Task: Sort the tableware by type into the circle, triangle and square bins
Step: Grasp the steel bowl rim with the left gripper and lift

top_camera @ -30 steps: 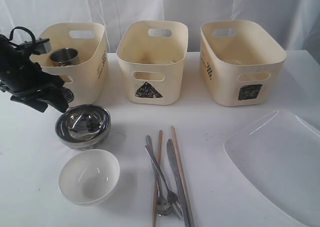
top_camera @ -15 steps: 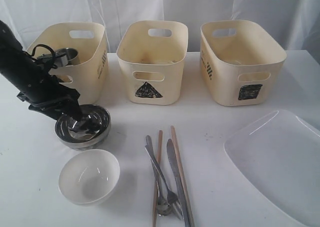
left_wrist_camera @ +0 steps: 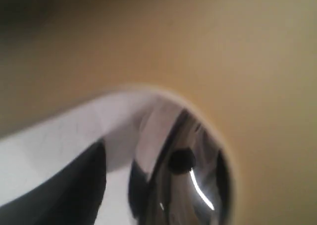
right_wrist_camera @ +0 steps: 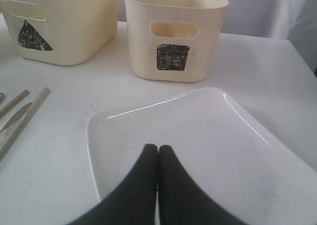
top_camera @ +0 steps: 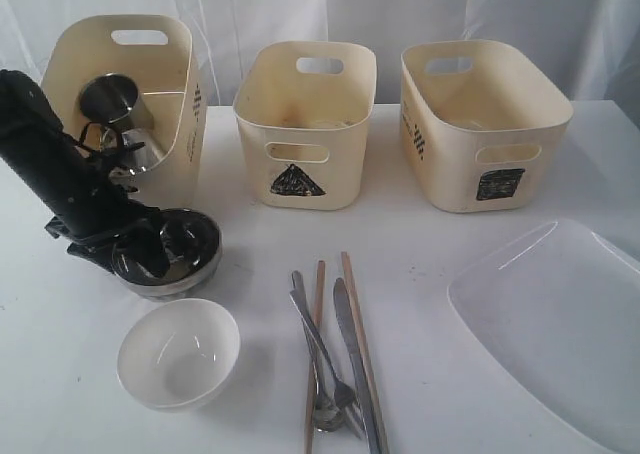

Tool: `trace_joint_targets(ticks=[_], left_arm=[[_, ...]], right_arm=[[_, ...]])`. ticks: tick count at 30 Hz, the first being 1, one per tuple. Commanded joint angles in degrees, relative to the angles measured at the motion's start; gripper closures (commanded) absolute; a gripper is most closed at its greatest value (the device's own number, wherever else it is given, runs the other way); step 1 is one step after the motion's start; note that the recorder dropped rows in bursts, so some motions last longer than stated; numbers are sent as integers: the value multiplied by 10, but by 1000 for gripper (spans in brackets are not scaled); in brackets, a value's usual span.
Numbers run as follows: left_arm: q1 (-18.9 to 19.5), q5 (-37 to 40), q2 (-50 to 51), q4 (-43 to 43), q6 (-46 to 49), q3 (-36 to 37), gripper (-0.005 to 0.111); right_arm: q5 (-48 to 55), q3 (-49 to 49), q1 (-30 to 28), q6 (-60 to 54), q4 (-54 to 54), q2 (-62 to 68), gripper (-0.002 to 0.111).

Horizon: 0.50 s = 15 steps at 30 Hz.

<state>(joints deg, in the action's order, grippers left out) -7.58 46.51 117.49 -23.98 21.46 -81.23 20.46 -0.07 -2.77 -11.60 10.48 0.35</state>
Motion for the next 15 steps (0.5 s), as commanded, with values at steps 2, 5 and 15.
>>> trace_joint_targets(ticks=[2, 5, 15], left_arm=[[-2, 39, 8, 2, -7, 7, 56], [-2, 54, 8, 2, -7, 6, 73], [-2, 69, -9, 3, -7, 5, 96]], right_arm=[[-3, 1, 1, -2, 1, -3, 108], [-3, 1, 1, -2, 1, -3, 108], [-3, 1, 1, -2, 1, -3, 108]])
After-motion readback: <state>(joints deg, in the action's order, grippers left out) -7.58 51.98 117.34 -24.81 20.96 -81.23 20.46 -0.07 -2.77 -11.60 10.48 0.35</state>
